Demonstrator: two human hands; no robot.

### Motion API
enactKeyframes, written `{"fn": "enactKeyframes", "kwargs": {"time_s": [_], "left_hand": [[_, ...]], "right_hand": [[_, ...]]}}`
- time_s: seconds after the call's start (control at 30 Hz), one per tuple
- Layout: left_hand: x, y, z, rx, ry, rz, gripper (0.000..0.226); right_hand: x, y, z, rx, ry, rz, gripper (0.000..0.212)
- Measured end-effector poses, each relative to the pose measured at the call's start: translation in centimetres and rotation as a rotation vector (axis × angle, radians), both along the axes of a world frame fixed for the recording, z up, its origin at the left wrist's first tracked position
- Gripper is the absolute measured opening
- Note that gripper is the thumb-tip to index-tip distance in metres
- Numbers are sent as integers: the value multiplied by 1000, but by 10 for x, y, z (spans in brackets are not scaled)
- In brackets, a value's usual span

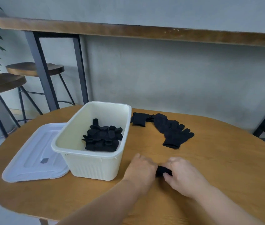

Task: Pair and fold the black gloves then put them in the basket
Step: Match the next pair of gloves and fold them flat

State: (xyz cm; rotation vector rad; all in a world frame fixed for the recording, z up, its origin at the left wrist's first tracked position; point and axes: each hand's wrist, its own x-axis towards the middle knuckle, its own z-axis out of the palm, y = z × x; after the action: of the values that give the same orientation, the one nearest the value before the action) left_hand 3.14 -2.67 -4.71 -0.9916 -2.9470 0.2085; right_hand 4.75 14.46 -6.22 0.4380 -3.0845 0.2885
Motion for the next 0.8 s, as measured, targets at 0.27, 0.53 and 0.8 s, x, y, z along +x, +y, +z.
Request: {"fn": "enactKeyframes", "kwargs": {"time_s": [0.27, 0.53, 0.8], "left_hand": [[-11, -45, 154, 80, 230, 15, 4], [-98, -142, 171, -309, -343, 303, 46], [-144, -152, 68, -549, -570, 184, 44]], "right_hand": [[-15, -46, 169, -80, 41, 14, 12], [-135, -178, 160, 52, -417, 109, 20], [-169, -224, 78, 258, -801, 155, 44]]}}
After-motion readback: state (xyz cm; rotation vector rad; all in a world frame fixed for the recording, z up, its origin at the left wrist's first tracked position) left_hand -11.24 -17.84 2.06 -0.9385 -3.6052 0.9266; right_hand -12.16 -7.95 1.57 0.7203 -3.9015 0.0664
